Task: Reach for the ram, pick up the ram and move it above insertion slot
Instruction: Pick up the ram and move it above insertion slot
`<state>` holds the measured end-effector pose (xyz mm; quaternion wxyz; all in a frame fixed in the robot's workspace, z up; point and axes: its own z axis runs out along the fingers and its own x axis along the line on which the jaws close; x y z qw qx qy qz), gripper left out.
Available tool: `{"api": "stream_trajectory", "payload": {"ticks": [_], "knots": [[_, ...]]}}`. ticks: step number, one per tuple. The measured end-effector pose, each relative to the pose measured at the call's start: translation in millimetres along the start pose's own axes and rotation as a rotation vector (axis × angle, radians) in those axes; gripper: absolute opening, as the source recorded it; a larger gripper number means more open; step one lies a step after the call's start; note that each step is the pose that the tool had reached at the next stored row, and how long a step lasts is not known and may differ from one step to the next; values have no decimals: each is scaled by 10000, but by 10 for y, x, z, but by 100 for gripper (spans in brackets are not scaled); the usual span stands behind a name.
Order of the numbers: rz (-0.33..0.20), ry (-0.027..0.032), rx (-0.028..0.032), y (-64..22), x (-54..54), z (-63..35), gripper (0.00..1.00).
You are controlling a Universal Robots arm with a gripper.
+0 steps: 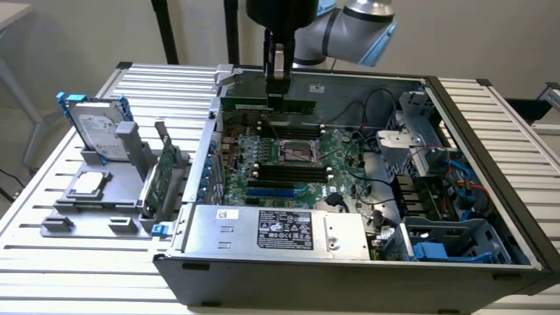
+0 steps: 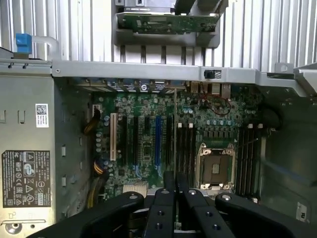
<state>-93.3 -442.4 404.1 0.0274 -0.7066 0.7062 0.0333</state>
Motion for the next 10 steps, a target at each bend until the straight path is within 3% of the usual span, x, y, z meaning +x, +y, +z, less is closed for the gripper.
{"api": "stream_trajectory", "payload": {"ticks": [10], "knots": [[-1,0,-1,-150,-369,105,13]]}}
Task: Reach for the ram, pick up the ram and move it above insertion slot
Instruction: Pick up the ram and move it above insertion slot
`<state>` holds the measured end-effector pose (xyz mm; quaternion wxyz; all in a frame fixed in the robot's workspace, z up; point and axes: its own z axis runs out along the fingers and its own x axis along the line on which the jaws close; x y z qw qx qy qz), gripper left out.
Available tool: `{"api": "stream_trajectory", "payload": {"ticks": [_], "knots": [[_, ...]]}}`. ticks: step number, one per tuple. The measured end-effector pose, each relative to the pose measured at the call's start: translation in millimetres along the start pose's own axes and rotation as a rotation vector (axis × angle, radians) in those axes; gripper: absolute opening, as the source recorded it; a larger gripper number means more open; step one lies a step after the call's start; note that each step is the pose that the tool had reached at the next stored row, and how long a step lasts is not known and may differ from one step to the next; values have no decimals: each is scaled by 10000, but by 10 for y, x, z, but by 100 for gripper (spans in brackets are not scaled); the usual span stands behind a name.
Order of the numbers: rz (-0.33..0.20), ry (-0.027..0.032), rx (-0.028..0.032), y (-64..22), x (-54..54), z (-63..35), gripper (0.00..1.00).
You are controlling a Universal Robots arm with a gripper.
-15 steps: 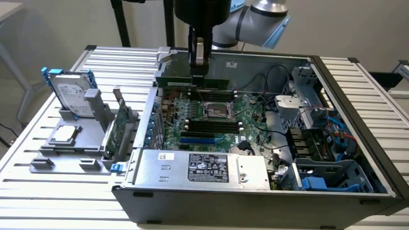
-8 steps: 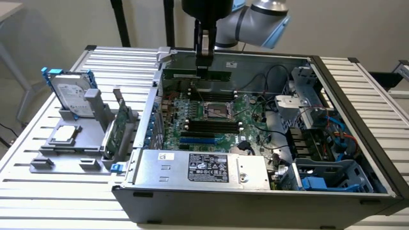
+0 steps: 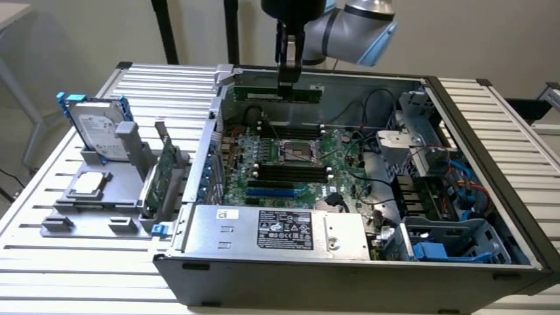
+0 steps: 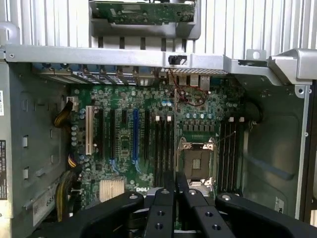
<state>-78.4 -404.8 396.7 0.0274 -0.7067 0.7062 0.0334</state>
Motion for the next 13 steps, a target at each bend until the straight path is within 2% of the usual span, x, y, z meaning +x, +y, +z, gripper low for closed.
{"api": "stream_trajectory", "payload": {"ticks": [5,10,13], "knots": [[4,2,0,-110,-101,50,13],[31,4,3,-237,-155,98,13],[94,12,9,-273,-173,133,13]]}}
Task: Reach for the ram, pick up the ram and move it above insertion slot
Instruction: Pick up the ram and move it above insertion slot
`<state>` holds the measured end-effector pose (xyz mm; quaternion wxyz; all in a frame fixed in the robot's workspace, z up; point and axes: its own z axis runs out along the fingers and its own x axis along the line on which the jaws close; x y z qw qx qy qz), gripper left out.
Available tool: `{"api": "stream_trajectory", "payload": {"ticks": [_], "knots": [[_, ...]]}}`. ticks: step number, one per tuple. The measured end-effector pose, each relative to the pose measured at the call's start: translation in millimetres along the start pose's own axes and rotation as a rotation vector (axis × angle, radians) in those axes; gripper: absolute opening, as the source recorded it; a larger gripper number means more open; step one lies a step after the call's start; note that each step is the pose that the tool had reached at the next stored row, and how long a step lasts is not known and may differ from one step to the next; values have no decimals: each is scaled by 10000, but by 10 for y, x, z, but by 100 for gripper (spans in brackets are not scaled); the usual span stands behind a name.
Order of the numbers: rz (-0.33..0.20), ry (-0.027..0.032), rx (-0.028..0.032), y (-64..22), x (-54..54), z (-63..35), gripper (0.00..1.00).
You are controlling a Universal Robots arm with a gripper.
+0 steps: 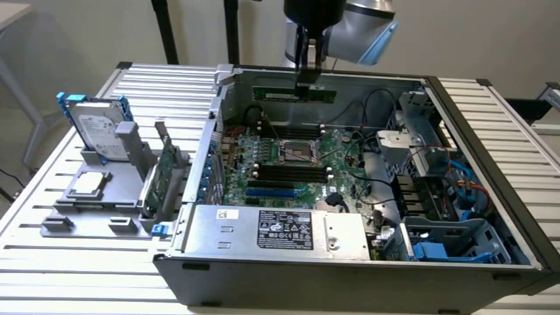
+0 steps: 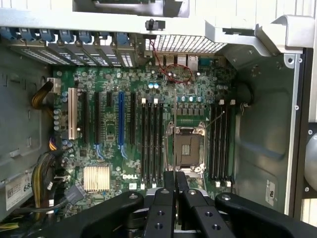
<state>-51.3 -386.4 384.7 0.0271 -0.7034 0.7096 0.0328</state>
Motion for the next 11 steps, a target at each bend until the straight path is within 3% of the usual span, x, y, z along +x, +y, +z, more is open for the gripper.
{"api": "stream_trajectory", "payload": {"ticks": [11], "knots": [[180,24,16,-15,-16,38,13]]}}
